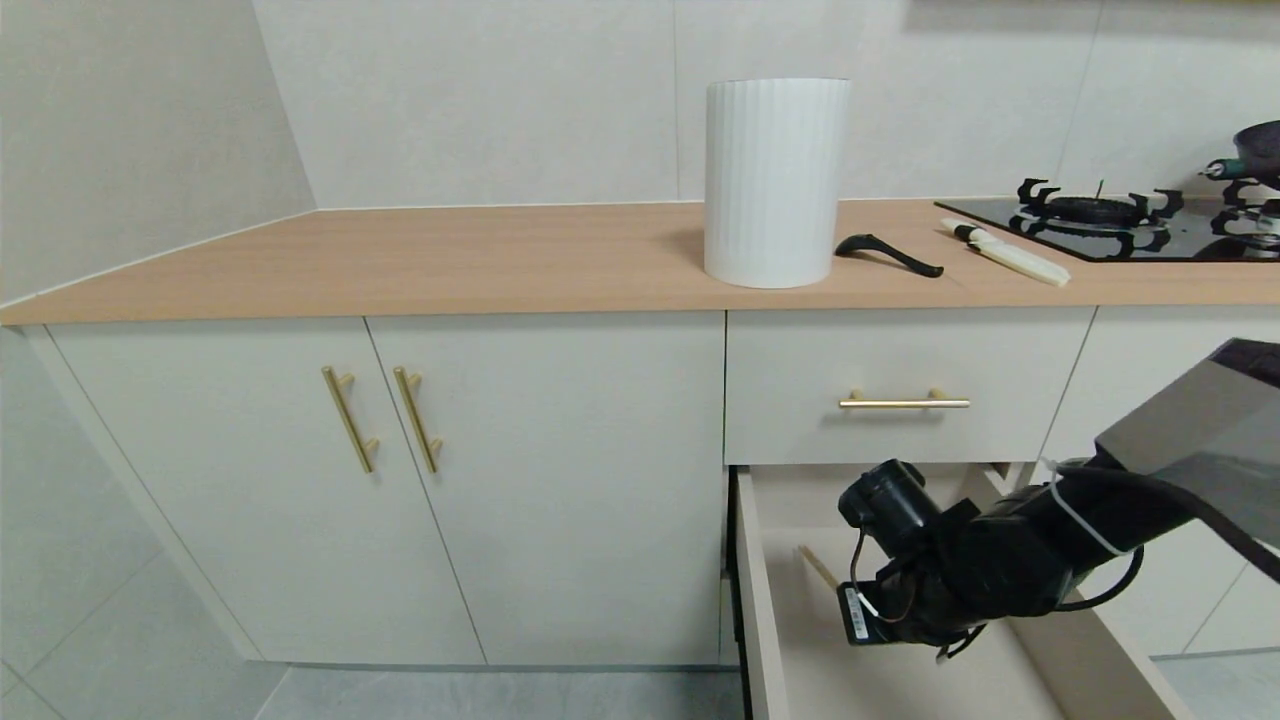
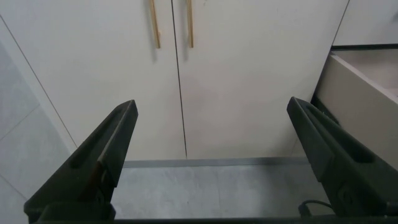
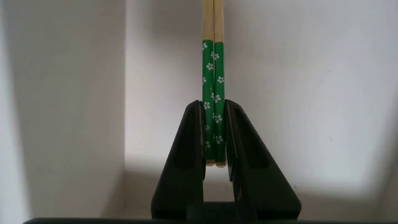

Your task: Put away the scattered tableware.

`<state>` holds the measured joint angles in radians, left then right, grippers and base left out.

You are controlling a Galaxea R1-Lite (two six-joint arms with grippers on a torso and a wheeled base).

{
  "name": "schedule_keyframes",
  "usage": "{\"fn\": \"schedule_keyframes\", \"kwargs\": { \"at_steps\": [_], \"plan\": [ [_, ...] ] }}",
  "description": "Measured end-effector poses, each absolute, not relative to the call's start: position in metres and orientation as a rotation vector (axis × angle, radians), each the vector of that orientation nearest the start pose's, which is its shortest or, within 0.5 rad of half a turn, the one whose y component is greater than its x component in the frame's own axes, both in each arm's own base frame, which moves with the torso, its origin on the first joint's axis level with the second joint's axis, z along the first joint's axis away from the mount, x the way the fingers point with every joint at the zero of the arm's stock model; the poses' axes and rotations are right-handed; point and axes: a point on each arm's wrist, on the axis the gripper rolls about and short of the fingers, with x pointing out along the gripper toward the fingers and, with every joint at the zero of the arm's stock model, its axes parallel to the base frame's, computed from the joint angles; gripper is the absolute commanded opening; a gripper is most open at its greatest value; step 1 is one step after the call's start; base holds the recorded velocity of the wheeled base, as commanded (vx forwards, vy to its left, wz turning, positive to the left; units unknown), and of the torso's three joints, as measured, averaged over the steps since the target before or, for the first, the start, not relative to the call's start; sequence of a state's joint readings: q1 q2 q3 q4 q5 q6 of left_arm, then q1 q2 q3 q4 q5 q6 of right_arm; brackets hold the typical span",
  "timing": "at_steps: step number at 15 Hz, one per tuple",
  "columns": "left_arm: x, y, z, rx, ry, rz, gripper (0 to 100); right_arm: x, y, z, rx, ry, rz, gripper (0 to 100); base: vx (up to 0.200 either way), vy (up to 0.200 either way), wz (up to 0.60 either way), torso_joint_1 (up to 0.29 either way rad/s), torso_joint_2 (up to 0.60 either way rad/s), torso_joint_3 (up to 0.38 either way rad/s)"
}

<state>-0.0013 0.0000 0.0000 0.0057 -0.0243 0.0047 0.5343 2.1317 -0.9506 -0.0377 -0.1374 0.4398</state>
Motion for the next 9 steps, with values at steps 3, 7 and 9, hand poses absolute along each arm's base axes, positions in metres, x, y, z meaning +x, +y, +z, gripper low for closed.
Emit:
{"fn": "schedule_keyframes", "kwargs": {
  "at_steps": [3, 7, 9],
  "plan": [
    [-0.023, -0.001, 0.075, 0.005, 0.006, -0.026, 100, 0.301, 0.173, 0.007, 0.009, 1.153, 0.1, 0, 0.0, 0.0, 0.0, 0.0, 0.0, 0.0],
    [-0.023, -0.001, 0.075, 0.005, 0.006, -0.026, 100, 0.308, 0.174, -0.011, 0.009, 1.165, 0.087, 0, 0.0, 0.0, 0.0, 0.0, 0.0, 0.0],
    [-0.023, -0.001, 0.075, 0.005, 0.006, -0.026, 100, 0.309, 0.173, -0.014, 0.007, 1.171, 0.083, 0, 0.0, 0.0, 0.0, 0.0, 0.0, 0.0]
  ]
}}
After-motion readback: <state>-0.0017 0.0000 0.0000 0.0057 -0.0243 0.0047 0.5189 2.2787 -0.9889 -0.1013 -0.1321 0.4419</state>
